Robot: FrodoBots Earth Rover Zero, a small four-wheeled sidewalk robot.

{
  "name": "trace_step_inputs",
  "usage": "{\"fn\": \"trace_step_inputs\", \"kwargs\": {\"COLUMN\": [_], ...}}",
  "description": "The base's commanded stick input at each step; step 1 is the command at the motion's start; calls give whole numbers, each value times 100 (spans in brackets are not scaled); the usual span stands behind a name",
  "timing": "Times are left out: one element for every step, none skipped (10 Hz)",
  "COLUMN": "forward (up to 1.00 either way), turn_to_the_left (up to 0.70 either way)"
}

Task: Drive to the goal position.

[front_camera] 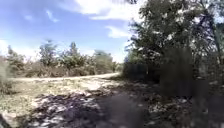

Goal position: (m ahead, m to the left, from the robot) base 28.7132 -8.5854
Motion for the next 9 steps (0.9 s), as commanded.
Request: {"fn": "trace_step_inputs", "kwargs": {"forward": [70, 70, 70, 70, 70, 70, 70, 70, 70], "turn_to_the_left": [0, 0, 28, 35, 30, 15, 0, 0, 0]}}
